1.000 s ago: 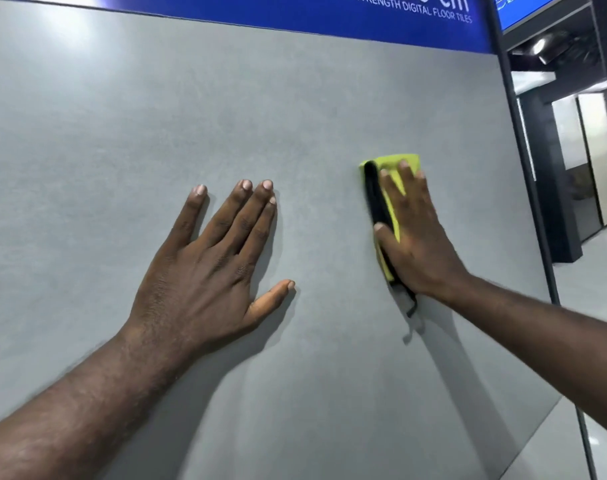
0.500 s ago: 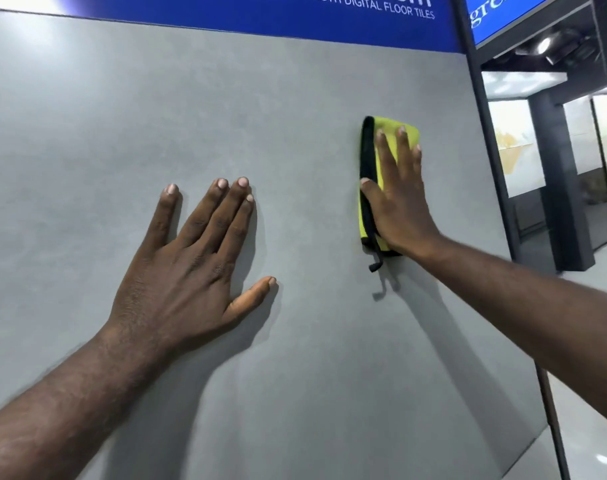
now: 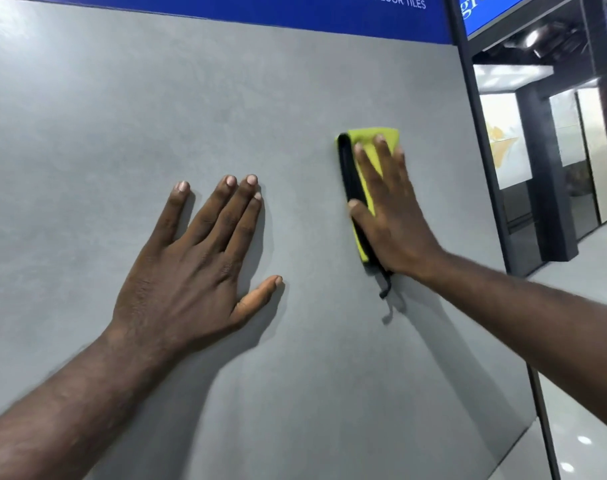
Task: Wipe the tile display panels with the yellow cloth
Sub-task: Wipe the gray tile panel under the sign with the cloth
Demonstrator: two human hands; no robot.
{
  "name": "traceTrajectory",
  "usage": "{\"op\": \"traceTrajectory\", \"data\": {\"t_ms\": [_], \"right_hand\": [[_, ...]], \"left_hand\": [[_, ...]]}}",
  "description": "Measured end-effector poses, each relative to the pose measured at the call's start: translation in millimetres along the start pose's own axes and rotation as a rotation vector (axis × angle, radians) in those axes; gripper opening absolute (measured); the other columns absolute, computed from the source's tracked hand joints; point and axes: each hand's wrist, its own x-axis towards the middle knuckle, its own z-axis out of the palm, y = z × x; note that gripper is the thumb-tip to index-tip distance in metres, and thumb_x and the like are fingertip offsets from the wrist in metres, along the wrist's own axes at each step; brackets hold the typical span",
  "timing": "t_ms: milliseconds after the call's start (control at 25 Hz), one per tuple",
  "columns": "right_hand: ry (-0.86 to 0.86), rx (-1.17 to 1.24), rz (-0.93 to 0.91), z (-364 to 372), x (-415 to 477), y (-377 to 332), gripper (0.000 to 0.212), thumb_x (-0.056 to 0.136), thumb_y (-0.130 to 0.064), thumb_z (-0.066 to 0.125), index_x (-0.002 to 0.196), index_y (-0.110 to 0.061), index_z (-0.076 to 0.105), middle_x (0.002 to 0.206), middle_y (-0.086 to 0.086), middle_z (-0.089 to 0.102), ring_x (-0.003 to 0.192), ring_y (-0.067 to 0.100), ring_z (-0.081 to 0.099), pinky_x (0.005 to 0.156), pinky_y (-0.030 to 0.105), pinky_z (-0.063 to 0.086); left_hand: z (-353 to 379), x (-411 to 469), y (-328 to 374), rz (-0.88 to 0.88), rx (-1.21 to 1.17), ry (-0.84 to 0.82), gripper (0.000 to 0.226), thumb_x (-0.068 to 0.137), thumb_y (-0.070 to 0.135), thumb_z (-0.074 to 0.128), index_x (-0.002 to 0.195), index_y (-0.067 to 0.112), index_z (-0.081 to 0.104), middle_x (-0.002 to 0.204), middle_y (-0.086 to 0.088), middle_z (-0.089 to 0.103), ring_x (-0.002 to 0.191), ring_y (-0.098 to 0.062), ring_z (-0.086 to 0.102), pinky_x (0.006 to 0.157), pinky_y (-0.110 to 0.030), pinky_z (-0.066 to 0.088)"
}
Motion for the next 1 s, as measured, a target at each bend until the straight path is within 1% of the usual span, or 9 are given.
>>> {"op": "traceTrajectory", "data": {"t_ms": [80,280,320,440,480,680,800,880,1000], "right_hand": [[-0.074,-0.026,-0.114,3.5,-41.5,14.5,0.073,0.108,-0.043,0.04,0.17,-0.033,0.005,0.177,-0.009,-0.014,0.163,0.025,-0.02,0.13,0.055,0.002],[0.081,0.045,0.286,-9.7,22.9,45.3,0.077,0.102,-0.052,0.029,0.171,-0.032,0.003,0.178,0.001,-0.013,0.163,0.027,-0.017,0.132,0.056,-0.003],[0.064,0.017,0.226,-9.1,29.9,39.0,0.076,0.103,-0.05,0.031,0.171,-0.032,0.003,0.178,-0.001,-0.012,0.164,0.028,-0.015,0.131,0.058,0.0],[-0.038,-0.05,-0.161,-9.4,-0.1,45.4,0.072,0.107,-0.039,0.043,0.171,-0.031,0.01,0.179,-0.006,-0.007,0.164,0.025,-0.016,0.13,0.06,0.009],[-0.05,-0.064,-0.199,-12.1,-9.4,65.0,0.071,0.108,-0.038,0.044,0.171,-0.03,0.012,0.179,-0.006,-0.006,0.164,0.024,-0.016,0.13,0.06,0.009],[0.153,-0.008,0.187,-26.7,41.6,114.9,0.073,0.105,-0.045,0.033,0.171,-0.022,0.013,0.179,0.009,-0.002,0.164,0.03,-0.009,0.132,0.055,0.004],[0.008,-0.085,-0.155,-23.6,4.6,121.7,0.07,0.109,-0.04,0.041,0.171,-0.029,0.012,0.179,-0.004,-0.007,0.164,0.024,-0.015,0.131,0.055,0.007],[-0.018,-0.116,-0.234,-32.0,-6.1,156.4,0.069,0.108,-0.039,0.042,0.171,-0.028,0.014,0.179,-0.002,-0.004,0.164,0.025,-0.012,0.131,0.057,0.01],[0.157,-0.023,0.176,-45.7,31.8,190.2,0.072,0.105,-0.042,0.037,0.17,-0.019,0.017,0.178,0.011,0.003,0.164,0.036,-0.004,0.132,0.053,0.008]], "left_hand": [[3.4,3.1,5.9,0.025,-0.002,-0.003,0.097,0.105,0.072,0.029,0.173,0.005,0.015,0.182,-0.01,0.009,0.168,-0.027,0.011,0.134,-0.062,0.01],[7.2,16.1,19.1,0.037,-0.001,-0.01,0.101,0.103,0.076,0.03,0.172,0.004,0.015,0.182,-0.011,0.009,0.168,-0.028,0.009,0.133,-0.064,0.011],[7.4,20.5,22.1,0.039,-0.003,-0.005,0.1,0.103,0.076,0.031,0.172,0.005,0.016,0.181,-0.01,0.01,0.168,-0.027,0.01,0.133,-0.063,0.011],[9.7,33.5,34.3,0.037,-0.006,0.002,0.098,0.104,0.074,0.032,0.172,0.006,0.017,0.181,-0.01,0.011,0.168,-0.027,0.012,0.133,-0.063,0.013],[12.1,37.9,37.7,0.035,-0.006,0.0,0.099,0.103,0.074,0.032,0.172,0.005,0.018,0.181,-0.01,0.011,0.168,-0.027,0.012,0.133,-0.064,0.013],[16.7,66.3,59.4,0.006,-0.015,0.0,0.102,0.102,0.075,0.035,0.171,0.002,0.019,0.181,-0.012,0.013,0.168,-0.029,0.013,0.133,-0.063,0.013],[21.2,85.8,78.6,-0.009,-0.01,-0.004,0.103,0.102,0.077,0.034,0.171,0.002,0.021,0.181,-0.012,0.012,0.168,-0.029,0.014,0.132,-0.064,0.013],[25.9,100.3,91.2,0.008,-0.002,-0.006,0.102,0.103,0.077,0.033,0.171,0.002,0.02,0.181,-0.012,0.012,0.168,-0.028,0.013,0.133,-0.063,0.014],[31.4,124.2,107.6,0.013,0.001,0.005,0.101,0.103,0.077,0.033,0.172,0.004,0.019,0.181,-0.01,0.012,0.168,-0.027,0.013,0.133,-0.062,0.014]]}}
